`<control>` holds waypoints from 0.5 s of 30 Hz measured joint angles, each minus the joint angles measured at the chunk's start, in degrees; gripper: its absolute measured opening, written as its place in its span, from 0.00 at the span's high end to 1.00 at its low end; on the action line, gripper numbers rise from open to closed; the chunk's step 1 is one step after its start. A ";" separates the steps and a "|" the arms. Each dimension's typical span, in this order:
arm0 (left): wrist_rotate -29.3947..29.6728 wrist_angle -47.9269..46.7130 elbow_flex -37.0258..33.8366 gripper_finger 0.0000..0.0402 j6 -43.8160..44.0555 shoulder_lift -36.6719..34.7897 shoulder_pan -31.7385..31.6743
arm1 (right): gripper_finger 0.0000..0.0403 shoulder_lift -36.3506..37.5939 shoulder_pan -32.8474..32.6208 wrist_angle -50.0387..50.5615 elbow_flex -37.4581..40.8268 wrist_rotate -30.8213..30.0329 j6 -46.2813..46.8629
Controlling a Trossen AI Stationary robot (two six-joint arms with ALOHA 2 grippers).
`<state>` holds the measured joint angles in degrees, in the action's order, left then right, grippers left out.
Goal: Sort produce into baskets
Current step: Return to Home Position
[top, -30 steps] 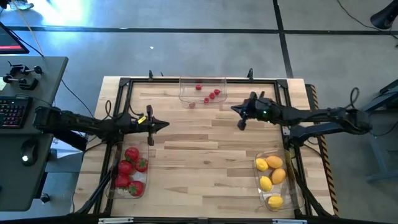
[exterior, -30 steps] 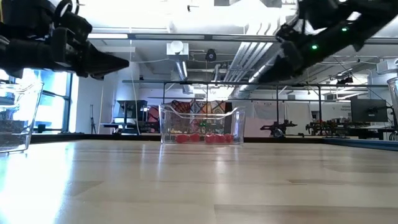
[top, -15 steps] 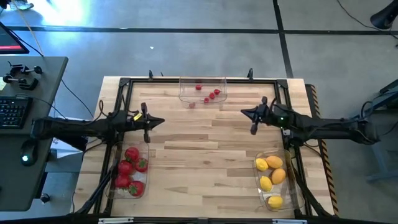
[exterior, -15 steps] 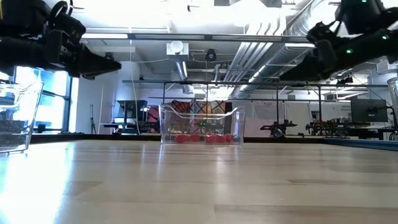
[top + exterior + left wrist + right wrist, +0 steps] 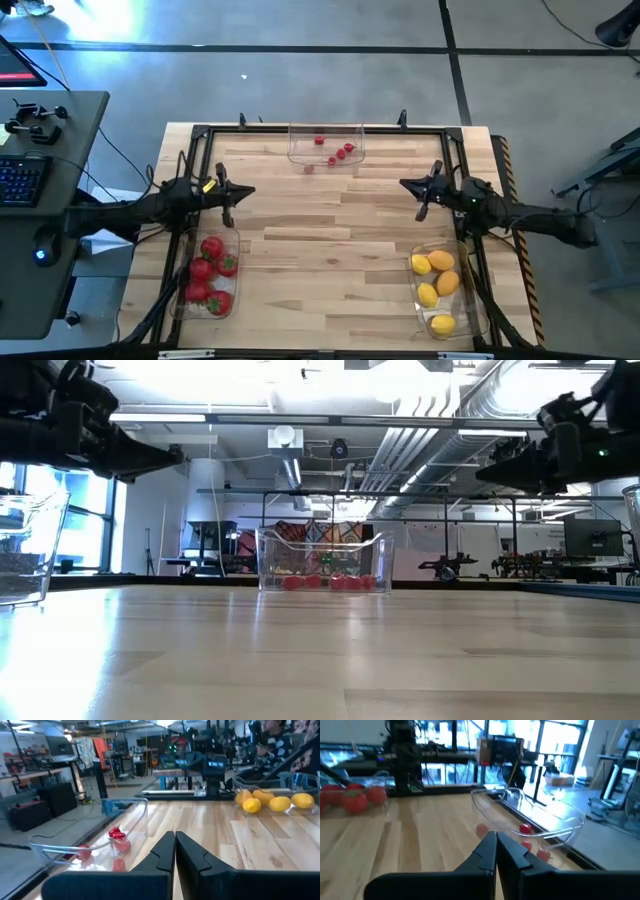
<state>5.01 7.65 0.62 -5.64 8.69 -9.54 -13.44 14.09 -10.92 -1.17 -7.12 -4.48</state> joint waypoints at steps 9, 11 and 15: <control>3.00 -6.70 0.37 1.00 -1.04 -8.39 -0.26 | 1.00 13.43 0.59 7.38 0.62 3.38 -2.06; 2.55 -6.68 0.37 1.00 -1.03 -8.51 -0.24 | 1.00 13.15 1.46 7.45 0.62 4.04 -3.52; 3.24 -6.55 0.37 1.00 -2.05 -8.48 -0.26 | 1.00 13.43 3.90 8.02 0.62 5.54 -3.39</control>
<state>8.24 1.10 0.99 -7.70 0.21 -9.80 -0.02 17.98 -2.90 -0.56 -1.59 -7.87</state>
